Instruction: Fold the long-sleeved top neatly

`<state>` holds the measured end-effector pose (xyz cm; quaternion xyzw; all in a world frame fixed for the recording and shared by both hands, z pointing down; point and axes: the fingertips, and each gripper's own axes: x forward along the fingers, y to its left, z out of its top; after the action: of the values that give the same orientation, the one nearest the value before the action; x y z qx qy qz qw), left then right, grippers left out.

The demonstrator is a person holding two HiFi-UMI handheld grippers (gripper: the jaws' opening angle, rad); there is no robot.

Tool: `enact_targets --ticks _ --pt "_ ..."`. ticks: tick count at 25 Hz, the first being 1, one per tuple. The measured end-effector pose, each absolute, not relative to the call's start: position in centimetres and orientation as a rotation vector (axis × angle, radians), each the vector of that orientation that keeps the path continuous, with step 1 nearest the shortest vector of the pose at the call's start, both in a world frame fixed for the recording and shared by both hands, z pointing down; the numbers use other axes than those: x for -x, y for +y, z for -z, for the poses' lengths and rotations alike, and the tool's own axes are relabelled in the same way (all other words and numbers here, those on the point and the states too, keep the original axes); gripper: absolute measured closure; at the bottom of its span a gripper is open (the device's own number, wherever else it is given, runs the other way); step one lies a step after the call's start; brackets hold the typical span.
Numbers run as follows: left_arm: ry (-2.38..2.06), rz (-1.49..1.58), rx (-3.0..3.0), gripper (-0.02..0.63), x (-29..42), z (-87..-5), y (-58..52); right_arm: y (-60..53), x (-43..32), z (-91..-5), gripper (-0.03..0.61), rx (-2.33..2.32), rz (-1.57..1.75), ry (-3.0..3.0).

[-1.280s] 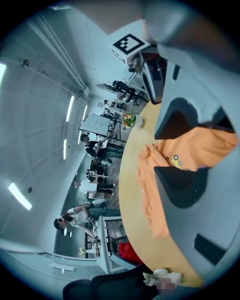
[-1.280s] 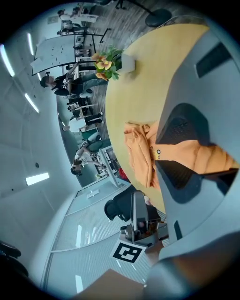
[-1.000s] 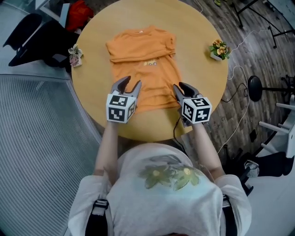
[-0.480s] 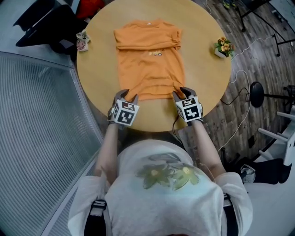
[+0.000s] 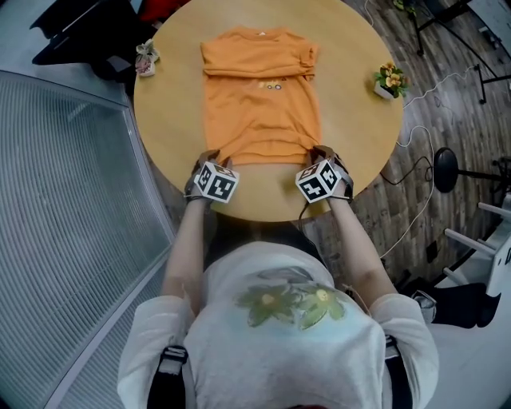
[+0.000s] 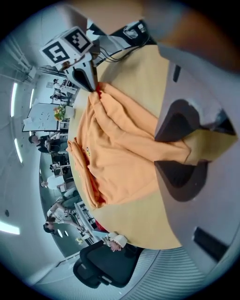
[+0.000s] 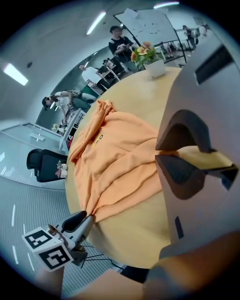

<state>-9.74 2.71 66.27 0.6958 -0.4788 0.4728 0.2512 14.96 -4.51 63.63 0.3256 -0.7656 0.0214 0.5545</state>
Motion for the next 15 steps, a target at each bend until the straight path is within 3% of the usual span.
enact_targets --ticks 3,9,15 --pt "-1.435 -1.204 -1.86 0.6 10.9 -64.6 2.3 -4.5 -15.3 -61.9 0.549 -0.806 -0.019 -1.857" --pt "-1.563 -0.838 -1.758 0.601 13.3 -60.7 4.1 -1.9 -15.6 -57.4 0.551 -0.831 -0.138 -2.083" --pt "-1.542 -0.803 -1.627 0.6 14.3 -64.6 8.2 2.2 -16.5 -61.5 0.55 -0.649 -0.195 -2.032"
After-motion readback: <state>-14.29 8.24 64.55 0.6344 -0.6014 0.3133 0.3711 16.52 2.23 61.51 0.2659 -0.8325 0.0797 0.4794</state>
